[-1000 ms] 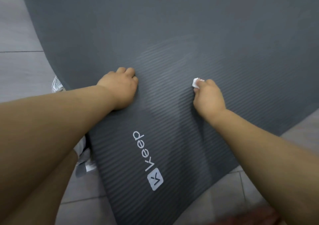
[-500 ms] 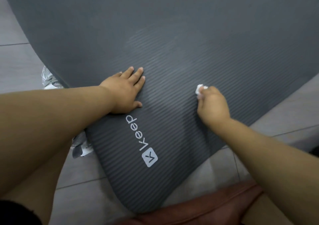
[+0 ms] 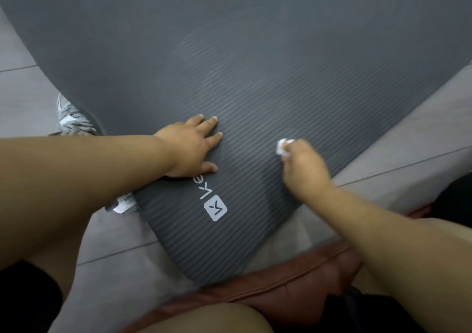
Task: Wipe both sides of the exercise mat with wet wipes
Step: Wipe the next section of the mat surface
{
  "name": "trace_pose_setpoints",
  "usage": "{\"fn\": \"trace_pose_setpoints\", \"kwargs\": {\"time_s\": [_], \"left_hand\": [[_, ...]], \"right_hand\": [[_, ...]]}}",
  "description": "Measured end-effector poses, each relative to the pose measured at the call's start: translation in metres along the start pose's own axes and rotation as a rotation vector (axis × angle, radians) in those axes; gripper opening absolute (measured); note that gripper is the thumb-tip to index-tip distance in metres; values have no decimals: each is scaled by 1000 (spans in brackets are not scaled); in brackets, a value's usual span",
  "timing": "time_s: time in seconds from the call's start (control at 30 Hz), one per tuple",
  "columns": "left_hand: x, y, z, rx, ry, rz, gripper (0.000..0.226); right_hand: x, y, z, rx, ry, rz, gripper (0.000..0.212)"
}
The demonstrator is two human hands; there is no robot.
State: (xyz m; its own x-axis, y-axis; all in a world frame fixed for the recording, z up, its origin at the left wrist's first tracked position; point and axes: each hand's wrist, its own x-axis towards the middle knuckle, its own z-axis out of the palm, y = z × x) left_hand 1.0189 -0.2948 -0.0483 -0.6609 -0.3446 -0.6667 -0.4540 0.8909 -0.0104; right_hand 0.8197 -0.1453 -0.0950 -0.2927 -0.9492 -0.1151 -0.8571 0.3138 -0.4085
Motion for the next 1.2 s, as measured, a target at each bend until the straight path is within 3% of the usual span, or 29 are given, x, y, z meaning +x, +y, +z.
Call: {"fn": "trace_pose_setpoints", "kwargs": {"time_s": [0.1,0.17,0.23,0.3,0.37,0.43,0.57,0.6,0.73,0.8,0.9,1.03,1.13,1.2], "left_hand": [[-1,12,8,78,-9,66,83],[-3,13,14,121,3,90,79],[-6,12,15,127,4,82,77],[-8,12,14,129,-6,81,75],[-10,10,13,134,-24,83,73],[-12,6,10,143,-47,81,70],[-25,0,4,163,-77,78,64],[-28,0,3,167,-86,79,63],[-42,1,-1,161,-90,60,59],[-49,4,0,161,-103,41,60],[-60,15,5,177,-132,9,70],[-73,28,13,194,-192,-17,84],[-75,36,21,176,-214,-34,97],[-71,39,22,157,-217,-41,104]], "right_hand": [[-50,-25,20,63,-181,-419,26],[-52,-9,17,31,-260,-471,21],[-37,18,5,-22,-141,-331,20],[-23,45,-15,-50,-11,-28,19],[-22,54,-24,-73,-58,170,24],[-33,40,-21,-54,-130,44,25],[-66,12,-1,-21,-333,-407,12],[-68,9,-2,-65,-365,-431,16],[-66,3,-13,-303,-551,-417,75],[-64,-1,-16,-328,-628,-452,82],[-59,1,-18,-299,-711,-480,77],[-55,6,-16,-483,-651,-630,70],[-50,16,-14,-541,-510,-774,67],[-47,23,-16,-542,-382,-830,54]]}}
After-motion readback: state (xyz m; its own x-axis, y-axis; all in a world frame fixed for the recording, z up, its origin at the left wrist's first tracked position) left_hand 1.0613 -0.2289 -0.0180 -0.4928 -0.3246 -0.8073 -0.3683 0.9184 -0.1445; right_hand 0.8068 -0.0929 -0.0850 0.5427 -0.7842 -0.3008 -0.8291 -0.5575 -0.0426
